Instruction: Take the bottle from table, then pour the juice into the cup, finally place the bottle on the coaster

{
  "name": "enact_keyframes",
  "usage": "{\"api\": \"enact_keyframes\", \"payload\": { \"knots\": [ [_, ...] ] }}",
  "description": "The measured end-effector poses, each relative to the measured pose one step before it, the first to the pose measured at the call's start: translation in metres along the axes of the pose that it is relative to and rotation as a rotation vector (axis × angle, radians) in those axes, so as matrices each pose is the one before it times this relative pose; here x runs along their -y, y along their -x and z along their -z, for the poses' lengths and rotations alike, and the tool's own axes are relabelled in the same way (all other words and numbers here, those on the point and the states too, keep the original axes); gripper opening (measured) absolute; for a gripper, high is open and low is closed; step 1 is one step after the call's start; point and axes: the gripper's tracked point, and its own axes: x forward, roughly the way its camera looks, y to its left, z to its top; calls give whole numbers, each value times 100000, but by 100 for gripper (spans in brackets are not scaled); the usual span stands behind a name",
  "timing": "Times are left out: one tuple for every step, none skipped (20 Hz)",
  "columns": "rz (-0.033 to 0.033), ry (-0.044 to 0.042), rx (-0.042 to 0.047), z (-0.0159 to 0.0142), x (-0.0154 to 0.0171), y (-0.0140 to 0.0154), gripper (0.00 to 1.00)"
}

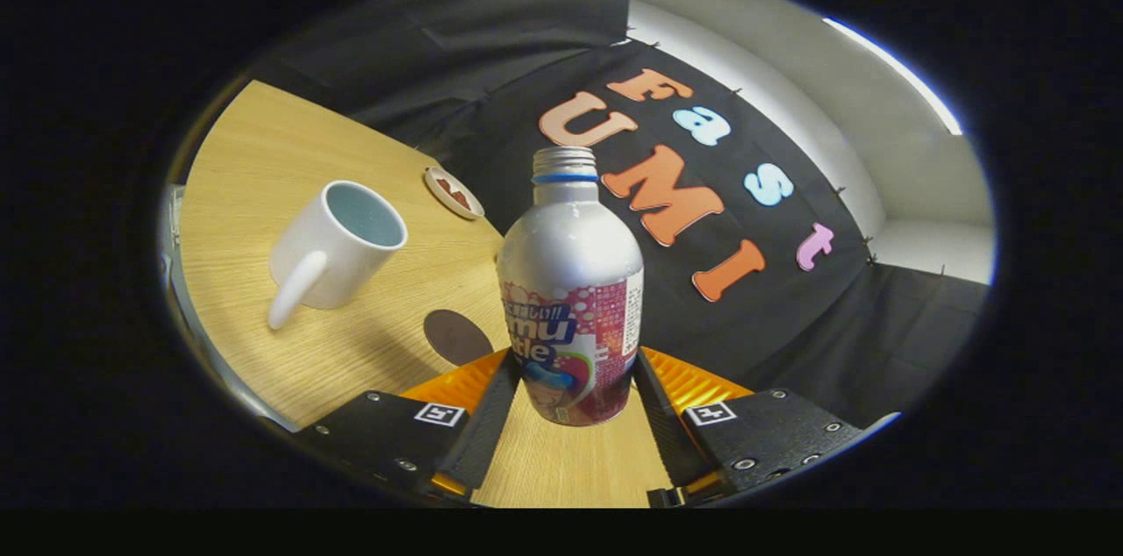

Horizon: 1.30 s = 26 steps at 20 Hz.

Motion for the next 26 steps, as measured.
{"api": "enact_keyframes", "payload": {
  "knots": [
    [132, 3921, 518, -329, -14, -481, 76],
    [952, 4400, 383, -420, 215, -179, 76],
    [1245, 4574, 575, -169, 301, -294, 76],
    [1069, 4250, 447, -223, 242, -280, 76],
    [303, 3779, 996, -324, -144, -168, 76],
    [197, 3480, 829, -265, -96, -232, 76],
    [280, 3428, 490, -228, -81, -149, 76],
    [422, 3419, 522, -249, 11, -34, 76],
    [1061, 3780, 419, -102, 163, -77, 76],
    [1740, 4600, 399, -30, 304, -92, 76],
    [1858, 4312, 173, -14, 391, -264, 76],
    [1677, 3561, -84, 247, 382, -90, 76],
    [702, 2314, -294, 86, 1, -301, 76],
    [-324, 1342, -143, 67, -216, -116, 76],
    [-171, 1125, -160, 6, -51, -137, 76],
    [252, 1636, 93, -80, 6, -132, 76],
    [575, 1818, 167, 36, 146, 152, 76],
    [407, 1778, 479, -148, 114, 118, 76],
    [164, 1303, 563, -75, 182, -117, 76],
    [-262, 627, 622, -168, 3, -159, 76],
    [-223, 100, 598, -251, -19, -51, 76],
    [-73, 379, 619, -58, 90, -65, 76],
    [157, 1268, 502, -114, 56, 105, 76],
    [666, 1997, 391, -74, 130, 41, 76],
    [454, 1995, 460, -228, 113, -131, 76],
    [-397, 1165, 392, 123, -57, 35, 76]
  ]
}}
